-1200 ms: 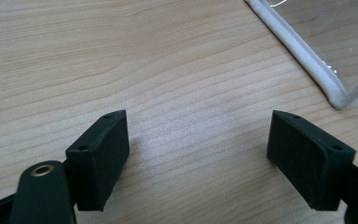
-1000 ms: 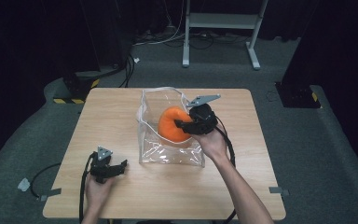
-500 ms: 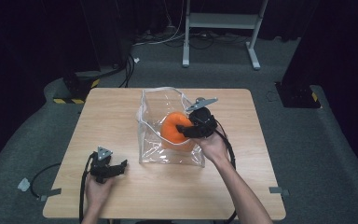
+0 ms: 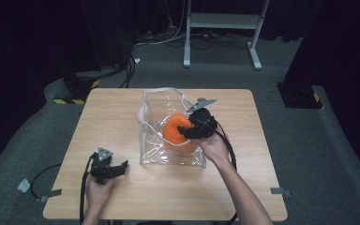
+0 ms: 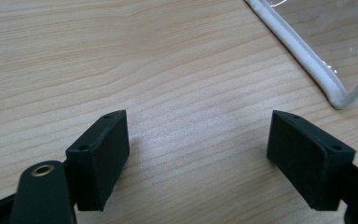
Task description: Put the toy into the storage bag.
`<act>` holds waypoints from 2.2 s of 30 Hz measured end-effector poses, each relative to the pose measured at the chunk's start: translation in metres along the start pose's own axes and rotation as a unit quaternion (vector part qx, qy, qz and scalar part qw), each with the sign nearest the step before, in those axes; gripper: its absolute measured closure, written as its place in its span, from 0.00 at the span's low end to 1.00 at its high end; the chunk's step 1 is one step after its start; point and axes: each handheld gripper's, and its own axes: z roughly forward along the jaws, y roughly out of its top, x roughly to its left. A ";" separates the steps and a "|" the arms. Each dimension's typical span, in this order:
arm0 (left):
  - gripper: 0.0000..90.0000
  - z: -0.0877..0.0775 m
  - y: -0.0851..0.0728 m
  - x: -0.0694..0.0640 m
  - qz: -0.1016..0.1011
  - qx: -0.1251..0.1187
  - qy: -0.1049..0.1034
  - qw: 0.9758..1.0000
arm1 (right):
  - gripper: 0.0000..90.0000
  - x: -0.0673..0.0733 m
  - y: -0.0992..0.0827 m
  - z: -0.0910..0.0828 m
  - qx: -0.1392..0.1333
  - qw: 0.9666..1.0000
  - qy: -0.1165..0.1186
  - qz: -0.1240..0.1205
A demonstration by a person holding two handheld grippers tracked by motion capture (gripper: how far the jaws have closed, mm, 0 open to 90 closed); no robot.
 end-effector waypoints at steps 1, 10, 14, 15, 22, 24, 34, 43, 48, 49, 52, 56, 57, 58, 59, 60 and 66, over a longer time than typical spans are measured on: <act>0.23 0.000 0.000 0.000 0.000 0.000 0.000 1.000 | 0.58 -0.001 0.000 0.001 0.001 1.000 -0.001 0.000; 0.23 0.000 0.000 0.000 -0.001 0.000 -0.001 1.000 | 0.54 -0.002 -0.002 0.001 0.004 1.000 -0.004 0.006; 0.23 0.000 0.000 0.000 -0.001 0.000 -0.001 1.000 | 0.52 -0.001 -0.002 0.000 0.009 1.000 -0.004 0.003; 0.23 0.000 0.000 0.000 -0.001 0.000 -0.001 1.000 | 0.51 -0.001 -0.002 0.000 0.011 1.000 -0.004 0.003; 0.23 0.000 0.000 0.000 0.000 0.000 -0.001 1.000 | 0.48 -0.001 -0.003 -0.002 0.008 1.000 -0.002 0.000; 0.23 0.000 0.000 0.000 0.000 0.000 -0.001 1.000 | 0.48 -0.002 -0.003 -0.001 0.009 1.000 -0.004 0.001; 0.23 0.000 0.000 0.000 0.000 0.000 -0.001 1.000 | 0.45 -0.002 -0.004 -0.001 0.006 1.000 -0.004 0.002; 0.23 0.000 0.000 0.000 -0.001 0.000 -0.001 1.000 | 0.43 -0.004 -0.004 0.001 0.002 1.000 -0.003 0.004; 0.23 0.000 0.000 0.000 -0.001 0.000 -0.001 1.000 | 0.41 -0.003 -0.006 -0.001 -0.003 1.000 -0.005 0.002; 0.23 0.000 0.000 0.000 -0.001 0.000 -0.001 1.000 | 0.41 -0.004 -0.007 -0.001 -0.006 1.000 -0.004 0.001; 0.23 0.000 0.000 0.000 -0.001 0.000 -0.001 1.000 | 0.40 -0.003 -0.007 -0.001 -0.009 1.000 -0.003 0.001; 0.23 0.000 0.000 0.000 -0.001 0.000 -0.001 1.000 | 0.40 -0.002 -0.006 -0.002 -0.007 1.000 0.002 -0.003; 0.23 0.000 0.000 0.000 -0.001 0.000 -0.001 1.000 | 0.40 -0.002 -0.006 -0.002 -0.006 1.000 0.001 -0.004; 0.23 0.000 0.000 0.000 -0.001 0.000 -0.001 1.000 | 0.40 -0.002 -0.006 -0.001 -0.006 1.000 0.002 -0.005; 0.23 0.000 0.000 0.000 -0.001 -0.001 -0.001 1.000 | 0.40 -0.002 -0.006 0.000 -0.005 1.000 0.002 -0.003; 0.23 0.000 0.000 0.000 -0.002 -0.001 -0.001 1.000 | 0.39 -0.002 -0.005 0.000 -0.004 1.000 0.002 -0.003; 0.24 0.000 0.000 0.000 -0.002 -0.001 -0.001 1.000 | 0.40 -0.001 -0.005 -0.003 -0.007 1.000 0.002 -0.007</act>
